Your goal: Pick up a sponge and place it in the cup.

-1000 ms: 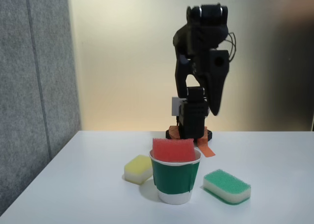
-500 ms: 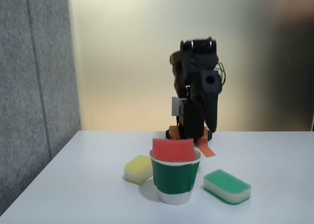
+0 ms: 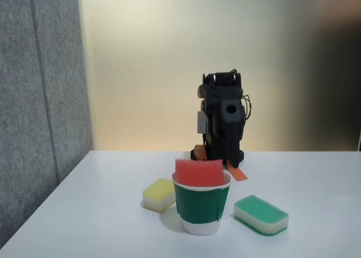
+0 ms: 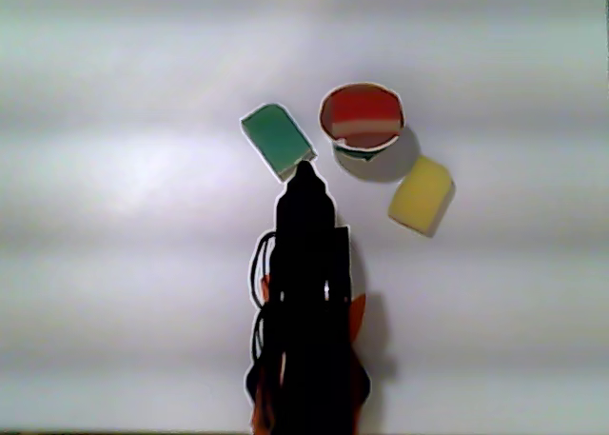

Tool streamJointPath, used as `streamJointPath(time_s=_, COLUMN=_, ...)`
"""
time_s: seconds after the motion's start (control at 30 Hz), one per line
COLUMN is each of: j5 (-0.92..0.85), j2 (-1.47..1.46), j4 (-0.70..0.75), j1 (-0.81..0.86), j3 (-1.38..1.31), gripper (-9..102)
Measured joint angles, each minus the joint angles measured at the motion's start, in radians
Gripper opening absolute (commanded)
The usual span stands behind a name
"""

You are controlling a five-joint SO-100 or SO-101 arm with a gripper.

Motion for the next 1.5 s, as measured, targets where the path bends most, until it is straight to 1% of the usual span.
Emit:
streamJointPath(time_s=0.17, j5=0.014, j2=-0.008, j4=-0.192, j1=-0.008, j3=0.155, gripper=0)
streamJointPath(time_s=0.2, j5=0.014, j2=-0.003, j4=-0.221, j1=0.0, j3=0.175, gripper=0)
streamJointPath(time_s=0.23, j5=0.014, j2=0.0, j4=-0.221, j1=0.0, j3=0.176, gripper=0)
streamJointPath(time_s=0.6, j5=-0.032, j2=-0.005, j4=0.034, j1=-0.012, j3=0.176, gripper=0)
streamJointPath(time_s=0.7, j5=0.017, j2=0.003, j4=0.121, j1=-0.002, j3=0.176, gripper=0)
streamJointPath(time_s=0.83, j5=0.032, j2=-0.002, j4=0.207, j1=-0.011, j3=0.176, gripper=0)
streamJointPath(time_s=1.03, j5=0.078, j2=0.0, j4=0.221, j1=-0.002, j3=0.176, gripper=0)
streamJointPath(time_s=1.13, j5=0.176, j2=0.0, j4=0.235, j1=-0.009, j3=0.176, gripper=0)
streamJointPath(time_s=1.5, j5=0.187, j2=0.0, j4=0.235, j1=-0.009, j3=0.176, gripper=0)
